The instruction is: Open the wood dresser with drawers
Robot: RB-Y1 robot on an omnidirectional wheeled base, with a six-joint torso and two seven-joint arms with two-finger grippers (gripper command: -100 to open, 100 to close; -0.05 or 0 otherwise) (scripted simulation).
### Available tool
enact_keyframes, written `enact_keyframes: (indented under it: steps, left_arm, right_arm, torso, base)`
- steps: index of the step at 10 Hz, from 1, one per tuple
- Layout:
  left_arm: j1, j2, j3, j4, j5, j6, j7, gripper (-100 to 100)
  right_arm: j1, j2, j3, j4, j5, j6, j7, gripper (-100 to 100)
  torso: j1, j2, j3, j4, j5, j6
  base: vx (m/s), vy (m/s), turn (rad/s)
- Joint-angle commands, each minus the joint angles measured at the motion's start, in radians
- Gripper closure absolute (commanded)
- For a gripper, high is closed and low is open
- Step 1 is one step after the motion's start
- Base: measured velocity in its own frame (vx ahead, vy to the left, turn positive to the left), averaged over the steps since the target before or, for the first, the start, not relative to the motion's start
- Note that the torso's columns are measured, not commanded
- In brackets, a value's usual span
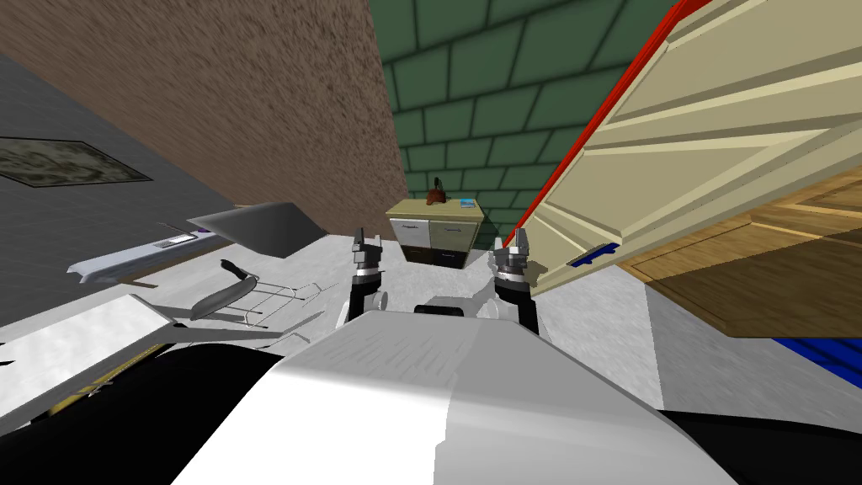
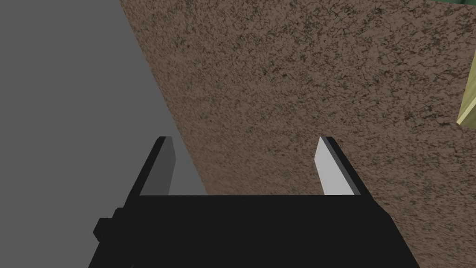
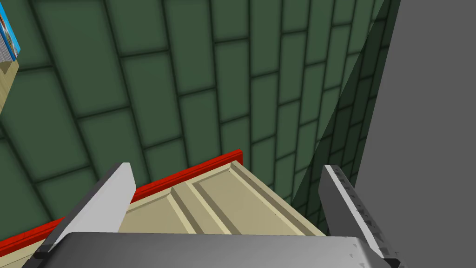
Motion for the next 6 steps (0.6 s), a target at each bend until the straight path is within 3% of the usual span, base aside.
enact_keyframes:
  steps: [1,6]
  left_arm:
    - [0.000,0.000,0.000,0.000,0.000,0.000,0.000,0]
    - [0.000,0.000,0.000,0.000,0.000,0.000,0.000,0]
  right_arm:
    - [0.000,0.000,0.000,0.000,0.000,0.000,0.000,0]
    - [0.000,0.000,0.000,0.000,0.000,0.000,0.000,0]
  torso:
    - [0.000,0.040,-0.082,0.041,0.000,0.000]
    - [0.000,0.396,-0.792,0.396,0.000,0.000]
  base:
    - [0.000,0.000,0.000]
    - [0.000,0.000,0.000]
